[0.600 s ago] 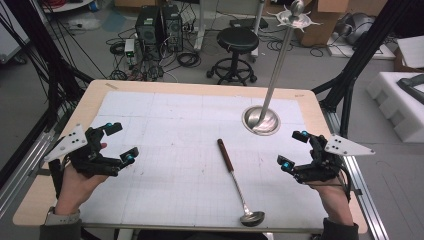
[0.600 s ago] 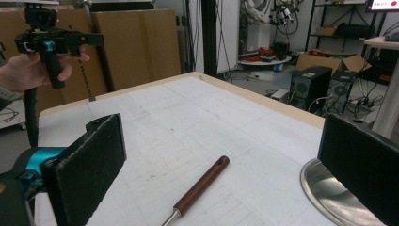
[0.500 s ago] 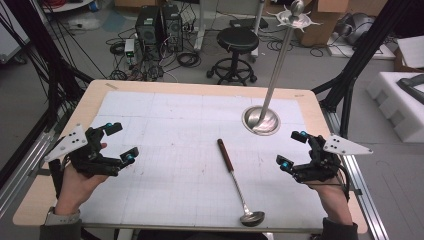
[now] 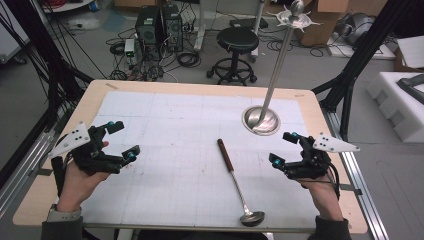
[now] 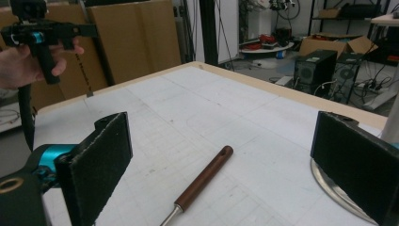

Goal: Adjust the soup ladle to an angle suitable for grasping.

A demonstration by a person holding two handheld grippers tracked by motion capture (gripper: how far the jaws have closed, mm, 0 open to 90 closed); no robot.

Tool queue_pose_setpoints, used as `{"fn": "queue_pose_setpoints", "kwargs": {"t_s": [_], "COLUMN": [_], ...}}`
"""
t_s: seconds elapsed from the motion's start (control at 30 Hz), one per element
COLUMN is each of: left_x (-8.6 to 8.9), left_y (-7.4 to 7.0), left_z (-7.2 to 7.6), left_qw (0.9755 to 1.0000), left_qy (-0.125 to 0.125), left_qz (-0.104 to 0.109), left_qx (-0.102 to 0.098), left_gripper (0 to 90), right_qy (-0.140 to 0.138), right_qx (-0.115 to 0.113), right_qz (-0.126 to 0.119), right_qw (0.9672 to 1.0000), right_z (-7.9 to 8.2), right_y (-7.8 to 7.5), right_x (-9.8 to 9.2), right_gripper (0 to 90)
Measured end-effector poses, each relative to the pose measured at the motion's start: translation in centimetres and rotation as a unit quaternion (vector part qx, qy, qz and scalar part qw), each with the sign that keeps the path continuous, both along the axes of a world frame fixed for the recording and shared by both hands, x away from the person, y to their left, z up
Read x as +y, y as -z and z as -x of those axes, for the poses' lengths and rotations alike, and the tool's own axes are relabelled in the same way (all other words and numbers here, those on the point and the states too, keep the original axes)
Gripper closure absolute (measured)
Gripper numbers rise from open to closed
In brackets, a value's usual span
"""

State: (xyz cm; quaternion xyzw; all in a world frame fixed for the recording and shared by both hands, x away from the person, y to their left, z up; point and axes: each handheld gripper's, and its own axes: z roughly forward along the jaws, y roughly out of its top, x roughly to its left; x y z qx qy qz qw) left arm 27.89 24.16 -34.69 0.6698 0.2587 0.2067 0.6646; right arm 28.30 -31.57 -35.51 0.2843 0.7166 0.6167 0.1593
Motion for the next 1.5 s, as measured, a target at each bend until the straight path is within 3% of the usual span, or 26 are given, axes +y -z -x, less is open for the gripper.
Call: {"fn": "queue_pose_setpoints", "kwargs": {"t_s": [0.1,0.13,0.17,0.2,0.23,0.27,0.3,0.33,0.37,0.47,0.57,0.63,0.83,0.9,0.93,0.97,1.0,1.03,1.13,1.27,1.43,1.5], "left_x": [0.0,0.0,0.0,-0.2,-0.2,-0.3,-0.4,-0.4,-0.6,-0.9,-1.1,-1.1,-1.1,-1.2,-1.4,-1.4,-1.5,-1.6,-2.1,-2.3,-2.2,-2.1], "left_y": [0.0,0.0,0.0,0.0,0.0,0.1,0.1,0.1,0.1,0.2,0.1,0.2,0.4,0.3,0.0,0.0,-0.1,-0.3,-0.5,-0.3,-0.1,-0.1], "left_z": [0.0,0.0,0.0,0.2,0.2,0.2,0.3,0.3,0.3,0.5,0.7,0.8,0.8,0.8,0.8,0.8,0.8,0.8,0.8,0.5,0.2,0.2], "left_qw": [1.0,1.0,1.0,0.9998,0.9998,0.9997,0.9997,0.9996,0.9996,0.9996,0.9994,0.9994,0.9994,0.9996,0.9998,0.9998,0.9998,0.9998,0.9995,0.9994,0.9993,0.9993], "left_qy": [0.0,0.0,-0.002,-0.011,-0.011,-0.009,-0.008,-0.007,-0.007,-0.001,0.001,0.001,0.001,0.006,0.014,0.014,0.017,0.02,0.027,0.025,0.023,0.023], "left_qz": [-0.002,-0.004,-0.004,-0.018,-0.018,-0.024,-0.024,-0.025,-0.026,-0.029,-0.035,-0.036,-0.033,-0.027,-0.014,-0.014,-0.011,-0.009,-0.014,-0.022,-0.029,-0.028], "left_qx": [0.0,0.0,-0.001,-0.005,-0.005,-0.004,-0.003,-0.003,-0.002,-0.002,-0.001,0.0,0.004,0.006,0.007,0.007,0.004,0.002,-0.009,-0.001,0.004,0.002], "left_gripper": [1.8,1.8,1.8,1.8,1.8,1.8,1.8,1.8,1.8,1.8,1.8,1.8,1.8,1.8,1.8,1.8,1.8,1.8,1.8,1.8,1.8,1.8], "right_qy": [0.003,0.001,0.001,0.005,0.005,0.028,0.028,0.032,0.032,0.033,0.042,0.046,0.028,0.015,0.004,0.004,-0.003,-0.003,-0.011,-0.026,-0.05,-0.047], "right_qx": [0.01,0.018,0.018,0.023,0.023,0.027,0.027,0.036,0.036,0.038,0.039,0.052,0.068,0.072,0.078,0.078,0.075,0.075,0.056,0.06,0.08,0.087], "right_qz": [0.007,0.01,0.01,0.009,0.009,0.0,0.0,-0.009,-0.009,0.007,0.02,0.024,0.056,0.062,0.068,0.068,0.091,0.091,0.122,0.128,0.087,0.093], "right_qw": [0.9999,0.9998,0.9998,0.9997,0.9997,0.9992,0.9992,0.9988,0.9988,0.9987,0.9981,0.9973,0.9958,0.9954,0.9946,0.9946,0.993,0.993,0.9909,0.9896,0.9917,0.9907], "right_z": [-0.3,-0.5,-0.5,-0.7,-0.7,-0.7,-0.7,-0.7,-0.7,-0.7,-0.7,-1.0,-1.5,-1.7,-1.9,-1.9,-2.1,-2.1,-2.3,-2.9,-3.9,-4.5], "right_y": [0.4,0.7,0.7,1.0,1.0,1.4,1.4,1.8,1.8,2.2,2.4,2.7,3.6,3.9,4.2,4.2,4.5,4.5,4.8,5.3,5.8,5.9], "right_x": [0.4,0.6,0.6,0.7,0.7,0.6,0.6,0.5,0.5,0.7,1.1,1.3,2.5,3.0,3.4,3.4,3.9,3.9,4.5,4.9,5.2,5.3], "right_gripper": [11.9,18.7,18.7,29.1,29.1,37.7,37.7,49.9,49.9,68.2,79.6,86.9,89.3,89.3,89.3,89.3,89.3,89.3,89.3,89.3,89.4,89.4]}}
